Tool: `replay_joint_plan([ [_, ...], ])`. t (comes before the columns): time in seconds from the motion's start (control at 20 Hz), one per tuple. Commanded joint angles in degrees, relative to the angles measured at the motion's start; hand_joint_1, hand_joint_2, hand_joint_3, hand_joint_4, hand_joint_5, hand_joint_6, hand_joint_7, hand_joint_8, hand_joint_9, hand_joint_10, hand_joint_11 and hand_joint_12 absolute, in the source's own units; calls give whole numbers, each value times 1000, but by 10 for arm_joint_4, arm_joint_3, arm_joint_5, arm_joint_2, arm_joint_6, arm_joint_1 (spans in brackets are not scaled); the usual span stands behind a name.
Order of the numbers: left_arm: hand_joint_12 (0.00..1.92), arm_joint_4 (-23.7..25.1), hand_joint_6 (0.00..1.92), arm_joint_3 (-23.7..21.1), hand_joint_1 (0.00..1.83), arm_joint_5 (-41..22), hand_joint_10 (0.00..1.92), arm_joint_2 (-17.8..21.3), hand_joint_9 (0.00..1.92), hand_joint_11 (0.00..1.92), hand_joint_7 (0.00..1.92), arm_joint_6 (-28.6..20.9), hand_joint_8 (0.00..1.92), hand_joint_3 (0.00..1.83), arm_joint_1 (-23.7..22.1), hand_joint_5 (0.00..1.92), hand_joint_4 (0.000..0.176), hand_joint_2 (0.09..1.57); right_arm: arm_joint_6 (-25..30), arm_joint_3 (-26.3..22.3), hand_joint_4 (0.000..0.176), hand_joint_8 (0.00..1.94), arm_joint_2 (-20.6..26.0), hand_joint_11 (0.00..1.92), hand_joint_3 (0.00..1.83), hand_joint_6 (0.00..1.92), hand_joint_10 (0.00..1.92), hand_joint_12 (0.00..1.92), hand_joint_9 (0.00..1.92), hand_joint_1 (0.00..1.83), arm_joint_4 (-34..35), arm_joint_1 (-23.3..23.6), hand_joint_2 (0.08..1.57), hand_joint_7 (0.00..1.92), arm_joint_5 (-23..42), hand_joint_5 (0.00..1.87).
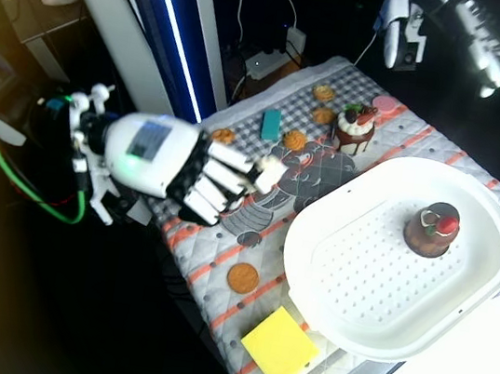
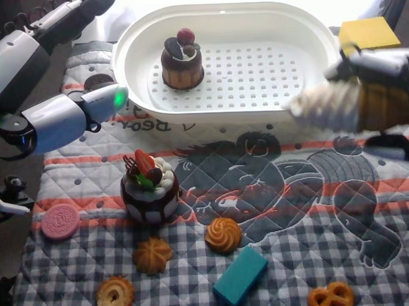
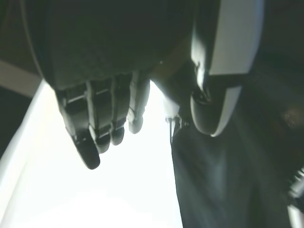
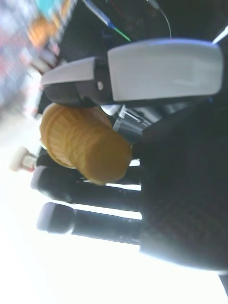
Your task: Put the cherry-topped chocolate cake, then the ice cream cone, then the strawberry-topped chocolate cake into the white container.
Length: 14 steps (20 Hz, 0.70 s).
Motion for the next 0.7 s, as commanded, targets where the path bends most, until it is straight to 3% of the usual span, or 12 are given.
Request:
replay_joint_plan([
  [0.0, 619, 12, 2, -3, 745, -74, 8, 5, 92, 0, 117, -4, 2, 0, -2, 150, 76, 1233, -8, 9, 0, 1559, -3, 879, 0, 1264, 1662, 1921, 874, 1197, 11, 18, 1268, 809, 68, 631],
  [0.05, 649, 12, 1, -3, 735, -74, 7, 4, 92, 0, 114, -4, 0, 0, 0, 151, 74, 1234, -14, 19, 0, 1554, -11, 790, 0, 1256, 1645, 1921, 800, 1197, 11, 37, 1265, 809, 55, 638],
  [0.1, 503, 12, 1, -3, 717, -74, 12, 2, 64, 0, 107, -6, 1, 1, 4, 155, 90, 1238, -35, 47, 0, 1518, -36, 754, 0, 1285, 1590, 1921, 802, 1200, 12, 89, 1261, 827, 0, 633],
  [0.3, 368, 12, 3, -3, 734, -77, 3, -2, 43, 0, 73, -14, 0, 0, 9, 150, 91, 1233, -60, 102, 0, 1516, -89, 698, 3, 1411, 1510, 1848, 750, 1149, 20, 161, 1283, 777, -89, 611],
  [0.35, 205, 13, 1, -3, 746, -77, 4, -4, 19, 0, 56, -15, 0, 0, 9, 150, 83, 1234, -69, 123, 0, 1468, -109, 720, 0, 1400, 1480, 1840, 790, 1159, 30, 177, 1272, 802, -119, 624],
  [0.4, 89, 14, 0, -3, 755, -77, 2, -5, 10, 0, 45, -15, 2, 0, 9, 150, 91, 1235, -74, 146, 0, 1469, -133, 755, 0, 1397, 1530, 1886, 811, 1165, 38, 191, 1271, 807, -146, 621],
  [0.45, 231, 15, 3, -3, 766, -77, 10, -6, 46, 0, 65, -15, 2, 0, 9, 167, 115, 1227, -81, 165, 0, 1489, -151, 727, 3, 1443, 1535, 1880, 795, 1156, 47, 202, 1283, 790, -166, 590],
  [0.5, 231, 16, 3, -2, 766, -77, 10, -8, 46, 0, 65, -15, 2, 0, 9, 167, 115, 1227, -85, 192, 0, 1489, -176, 727, 3, 1443, 1535, 1880, 795, 1156, 53, 216, 1283, 790, -198, 590],
  [0.55, 384, 16, 2, -1, 803, -76, 9, -10, 59, 0, 69, -17, 1, 1, 9, 172, 107, 1244, -85, 213, 0, 1646, -195, 772, 7, 1428, 1706, 1916, 778, 1164, 56, 225, 1313, 743, -222, 539],
  [0.65, 469, 17, 1, 1, 794, -74, 12, -13, 73, 0, 75, -20, 1, 0, 9, 171, 113, 1241, -85, 241, 0, 1698, -220, 780, 6, 1440, 1775, 1920, 751, 1157, 62, 234, 1329, 717, -248, 519],
])
